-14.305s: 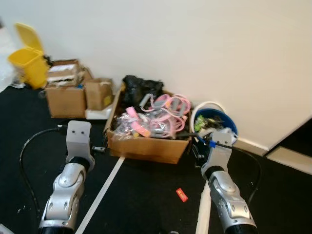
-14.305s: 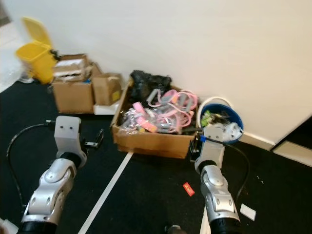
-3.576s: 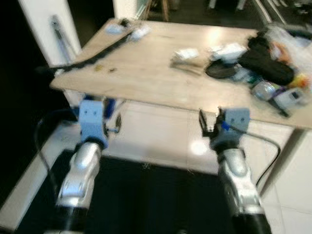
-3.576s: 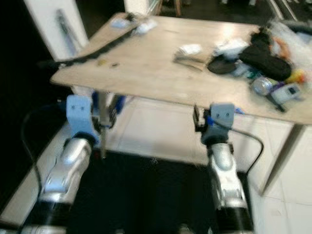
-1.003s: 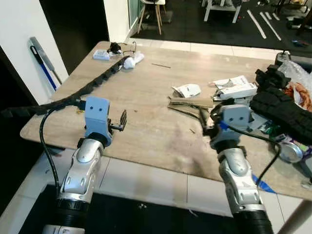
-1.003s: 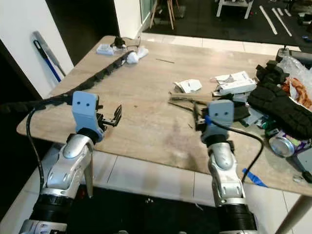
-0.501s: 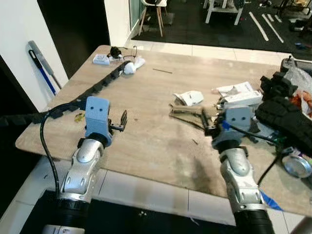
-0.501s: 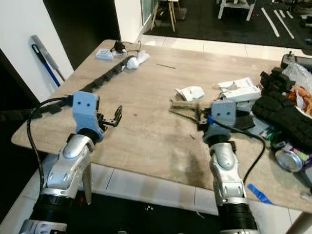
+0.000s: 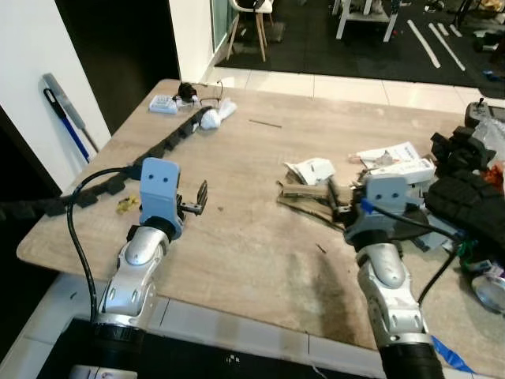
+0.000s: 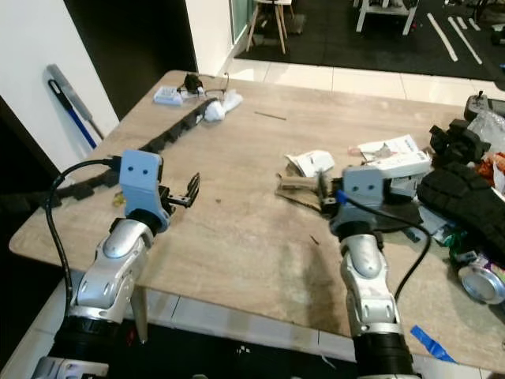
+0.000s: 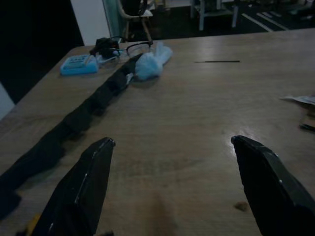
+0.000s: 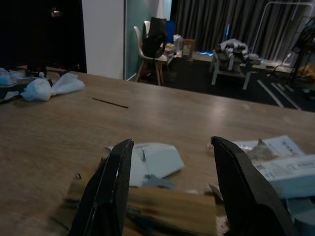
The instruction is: Picking trash to rubbish bin
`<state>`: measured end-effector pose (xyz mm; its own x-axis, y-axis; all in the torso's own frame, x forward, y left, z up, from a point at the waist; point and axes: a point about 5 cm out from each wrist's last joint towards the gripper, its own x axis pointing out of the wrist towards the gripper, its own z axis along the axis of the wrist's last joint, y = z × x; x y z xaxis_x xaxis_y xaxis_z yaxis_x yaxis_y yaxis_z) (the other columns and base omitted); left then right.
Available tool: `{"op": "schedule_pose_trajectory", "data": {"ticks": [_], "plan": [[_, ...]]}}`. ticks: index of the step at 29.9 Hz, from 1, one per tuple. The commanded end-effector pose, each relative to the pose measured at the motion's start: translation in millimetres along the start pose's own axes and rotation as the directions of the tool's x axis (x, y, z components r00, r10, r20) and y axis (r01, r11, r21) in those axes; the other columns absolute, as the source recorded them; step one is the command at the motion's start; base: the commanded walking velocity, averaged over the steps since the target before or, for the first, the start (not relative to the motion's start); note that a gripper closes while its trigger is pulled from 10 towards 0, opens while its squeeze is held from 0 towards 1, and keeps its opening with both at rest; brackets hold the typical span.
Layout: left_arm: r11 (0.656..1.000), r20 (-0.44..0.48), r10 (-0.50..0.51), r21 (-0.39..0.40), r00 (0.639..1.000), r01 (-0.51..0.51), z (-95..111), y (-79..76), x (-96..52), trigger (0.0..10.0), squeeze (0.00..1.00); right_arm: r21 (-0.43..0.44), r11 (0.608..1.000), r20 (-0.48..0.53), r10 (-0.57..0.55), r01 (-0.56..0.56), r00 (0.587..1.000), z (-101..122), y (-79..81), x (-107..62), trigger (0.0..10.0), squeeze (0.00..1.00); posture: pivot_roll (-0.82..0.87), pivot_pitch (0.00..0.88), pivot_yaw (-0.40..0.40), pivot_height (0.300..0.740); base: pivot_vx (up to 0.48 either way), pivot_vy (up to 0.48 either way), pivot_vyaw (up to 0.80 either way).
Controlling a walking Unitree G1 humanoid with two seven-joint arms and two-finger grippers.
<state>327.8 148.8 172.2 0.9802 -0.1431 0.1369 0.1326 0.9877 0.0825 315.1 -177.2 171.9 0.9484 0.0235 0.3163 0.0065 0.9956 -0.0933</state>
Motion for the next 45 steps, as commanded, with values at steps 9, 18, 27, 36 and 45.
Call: {"op": "schedule_pose_trajectory", "data": {"ticks": [9, 18, 27, 36, 45], "plan": [[1.000, -0.020, 0.017, -0.002, 1.000, -0.017, -5, 2.8, -3.1, 10.0, 0.00, 0.001, 1.000, -0.007, 0.012, -0.012, 1.000, -2, 0.5, 0.7, 10.0, 0.00, 0.01, 0.136, 0.019, 0.740, 0.295, 0.000, 0.00], [1.000, -0.032, 0.009, 0.008, 0.999, -0.009, -7, 2.4, -4.3, 10.0, 0.00, -0.001, 1.000, -0.005, 0.012, -0.012, 1.000, -1, -0.5, -0.1, 10.0, 0.00, 0.01, 0.141, 0.018, 0.740, 0.289, 0.000, 0.00], [0.995, -0.035, -0.099, 0.030, 0.995, 0.100, -9, -6.2, -10.3, 10.0, 0.00, 0.038, 0.999, -0.033, 0.027, -0.026, 0.999, -2, -19.3, 8.6, 10.0, 0.00, 0.01, 0.146, 0.024, 0.740, 0.000, 0.000, 0.00], [0.975, -0.028, -0.211, 0.061, 0.977, 0.212, -8, -12.8, -15.4, 10.0, 0.00, 0.006, 0.977, -0.103, 0.211, -0.211, 0.972, 2, -48.5, 32.9, 10.0, 1.00, 0.00, 0.156, 0.028, 0.740, 0.000, 0.000, 0.00], [0.956, -0.020, -0.283, 0.071, 0.959, 0.284, -7, -20.0, -21.4, 10.0, 0.00, 0.046, 0.855, -0.175, 0.516, -0.516, 0.839, -1, -46.1, 32.6, 10.0, 1.00, 0.00, 0.171, 0.020, 0.740, 0.000, 0.000, 0.00]]}}
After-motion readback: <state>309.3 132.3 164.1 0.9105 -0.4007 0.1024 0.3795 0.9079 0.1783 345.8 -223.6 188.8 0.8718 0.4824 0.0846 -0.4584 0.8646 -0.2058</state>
